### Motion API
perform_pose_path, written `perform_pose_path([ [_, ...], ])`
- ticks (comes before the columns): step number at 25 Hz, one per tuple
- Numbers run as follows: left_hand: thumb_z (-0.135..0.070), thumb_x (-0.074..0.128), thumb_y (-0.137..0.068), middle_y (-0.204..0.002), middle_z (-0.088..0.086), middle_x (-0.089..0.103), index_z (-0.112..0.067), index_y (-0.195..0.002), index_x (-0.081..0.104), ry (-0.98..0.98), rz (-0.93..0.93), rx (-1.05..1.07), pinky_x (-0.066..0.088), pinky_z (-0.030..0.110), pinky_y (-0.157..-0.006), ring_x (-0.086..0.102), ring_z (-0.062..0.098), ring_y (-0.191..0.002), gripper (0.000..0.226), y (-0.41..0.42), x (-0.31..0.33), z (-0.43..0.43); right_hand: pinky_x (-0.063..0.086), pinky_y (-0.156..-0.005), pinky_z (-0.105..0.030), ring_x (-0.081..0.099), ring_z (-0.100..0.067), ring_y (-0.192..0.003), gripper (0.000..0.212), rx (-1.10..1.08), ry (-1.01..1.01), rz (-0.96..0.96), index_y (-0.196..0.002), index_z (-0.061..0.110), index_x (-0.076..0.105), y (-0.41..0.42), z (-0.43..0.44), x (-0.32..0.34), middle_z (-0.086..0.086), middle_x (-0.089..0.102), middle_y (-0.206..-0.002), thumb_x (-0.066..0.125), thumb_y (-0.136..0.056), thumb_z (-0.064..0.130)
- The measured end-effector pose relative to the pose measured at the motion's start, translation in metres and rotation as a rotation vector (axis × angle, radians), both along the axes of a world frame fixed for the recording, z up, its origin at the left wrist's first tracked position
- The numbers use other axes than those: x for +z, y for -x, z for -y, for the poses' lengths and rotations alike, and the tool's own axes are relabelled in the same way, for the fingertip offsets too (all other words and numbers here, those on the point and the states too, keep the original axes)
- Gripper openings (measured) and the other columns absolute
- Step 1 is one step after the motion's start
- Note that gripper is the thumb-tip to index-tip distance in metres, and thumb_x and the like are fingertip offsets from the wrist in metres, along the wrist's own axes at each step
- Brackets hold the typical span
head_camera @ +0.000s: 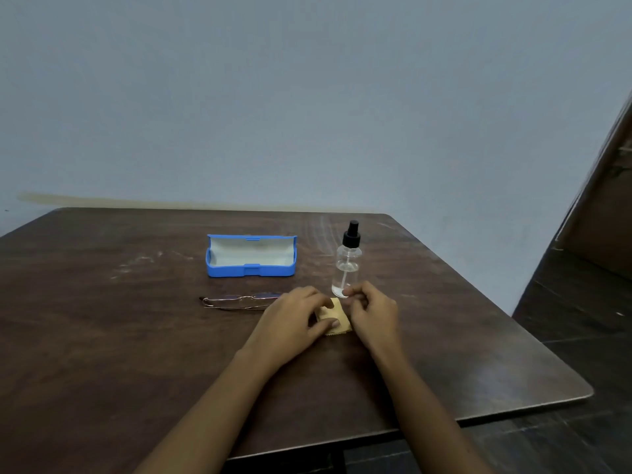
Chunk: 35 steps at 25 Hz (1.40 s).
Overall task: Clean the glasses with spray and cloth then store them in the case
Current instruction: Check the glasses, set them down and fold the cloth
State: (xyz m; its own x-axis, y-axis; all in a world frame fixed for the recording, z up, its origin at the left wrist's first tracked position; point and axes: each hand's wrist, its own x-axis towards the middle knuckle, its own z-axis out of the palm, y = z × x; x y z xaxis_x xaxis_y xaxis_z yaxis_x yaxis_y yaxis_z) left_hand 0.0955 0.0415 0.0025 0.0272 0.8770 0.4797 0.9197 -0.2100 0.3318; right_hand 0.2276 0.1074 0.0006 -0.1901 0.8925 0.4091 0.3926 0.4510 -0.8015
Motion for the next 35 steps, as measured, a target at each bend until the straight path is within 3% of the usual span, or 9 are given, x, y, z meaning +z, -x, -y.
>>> perform_pose_path([
  [8, -0.054, 0.057, -0.077, -0.1, -0.004, 0.067, -0.021, -0.1, 0.063, -0.022, -0.156, 0.065, 0.037, 0.027, -0.079, 0.057, 0.015, -0.096, 0.041, -0.004, -0.005, -0.001, 0.036, -0.058, 0.0, 0.056, -0.013, -0.072, 0.015, 0.027, 0.015, 0.088, -0.093, 0.006, 0.066, 0.001, 0.001, 0.0, -0.002, 0.061, -0.076, 0.055, -0.084, 0.001],
  [11, -0.048, 0.055, -0.075, -0.078, -0.005, 0.072, -0.024, -0.081, 0.067, -0.074, -0.265, 0.049, 0.045, 0.03, -0.068, 0.065, 0.016, -0.08, 0.027, -0.003, -0.005, 0.0, 0.037, -0.058, -0.001, 0.055, -0.012, -0.07, 0.013, 0.026, 0.027, 0.071, -0.091, 0.006, 0.067, 0.0, 0.0, 0.001, -0.001, 0.06, -0.074, 0.056, -0.084, 0.003],
  [14, -0.045, 0.041, -0.077, -0.067, -0.006, 0.069, -0.024, -0.069, 0.065, -0.096, -0.293, 0.058, 0.047, 0.028, -0.058, 0.065, 0.013, -0.068, 0.034, -0.005, -0.005, -0.001, 0.038, -0.057, -0.002, 0.052, -0.007, -0.064, 0.013, 0.022, 0.049, 0.041, -0.09, 0.006, 0.067, -0.001, 0.001, 0.001, 0.006, 0.056, -0.065, 0.056, -0.084, 0.003],
  [18, -0.039, 0.044, -0.088, -0.089, -0.002, 0.067, -0.02, -0.092, 0.065, -0.121, -0.057, 0.096, 0.046, 0.031, -0.074, 0.059, 0.017, -0.085, 0.028, -0.007, -0.002, 0.002, 0.038, -0.055, -0.002, 0.05, 0.001, -0.062, 0.017, 0.034, 0.091, 0.01, -0.092, 0.008, 0.067, -0.003, 0.002, 0.004, 0.003, 0.059, -0.07, 0.053, -0.084, 0.003],
  [20, -0.036, 0.048, -0.089, -0.088, -0.003, 0.067, -0.02, -0.093, 0.064, -0.135, 0.068, 0.12, 0.047, 0.032, -0.073, 0.058, 0.014, -0.084, 0.023, -0.01, 0.0, 0.003, 0.039, -0.056, -0.003, 0.053, -0.001, -0.065, 0.019, 0.051, 0.116, -0.027, -0.093, 0.01, 0.067, -0.004, 0.004, 0.005, 0.002, 0.061, -0.073, 0.051, -0.086, 0.003],
  [25, -0.033, 0.054, -0.086, -0.074, -0.005, 0.068, -0.02, -0.082, 0.064, -0.135, 0.415, 0.118, 0.051, 0.029, -0.063, 0.061, 0.006, -0.066, 0.017, -0.01, 0.008, -0.002, 0.048, -0.085, -0.03, 0.06, -0.014, -0.097, 0.02, 0.155, 0.19, -0.131, -0.097, 0.021, 0.065, -0.001, 0.003, 0.004, -0.002, 0.066, -0.103, 0.049, -0.092, 0.03],
  [30, -0.024, 0.053, -0.088, -0.071, -0.006, 0.063, -0.018, -0.078, 0.06, -0.088, 0.71, 0.035, 0.043, 0.011, -0.055, 0.057, -0.004, -0.062, 0.014, -0.009, 0.02, -0.01, 0.05, -0.087, -0.04, 0.057, -0.023, -0.103, 0.056, 0.234, 0.119, 0.029, -0.112, 0.03, 0.058, 0.003, -0.002, -0.006, -0.004, 0.066, -0.105, 0.058, -0.063, 0.058],
  [33, -0.019, 0.049, -0.091, -0.073, -0.003, 0.061, -0.013, -0.081, 0.059, -0.039, 0.974, -0.037, 0.047, 0.011, -0.056, 0.06, 0.0, -0.064, 0.015, -0.006, 0.027, -0.013, 0.05, -0.085, -0.042, 0.058, -0.023, -0.097, 0.05, 0.222, 0.111, 0.096, -0.111, 0.027, 0.057, 0.003, -0.005, -0.007, 0.001, 0.065, -0.095, 0.069, -0.065, 0.041],
  [35, -0.02, 0.047, -0.091, -0.072, 0.001, 0.059, -0.013, -0.078, 0.057, -0.039, 1.076, -0.054, 0.052, 0.019, -0.056, 0.059, 0.011, -0.067, 0.018, -0.003, 0.032, -0.013, 0.051, -0.076, -0.031, 0.058, -0.017, -0.085, 0.04, 0.229, 0.138, 0.067, -0.108, 0.015, 0.058, 0.002, -0.006, -0.006, 0.006, 0.059, -0.082, 0.074, -0.072, 0.018],
])
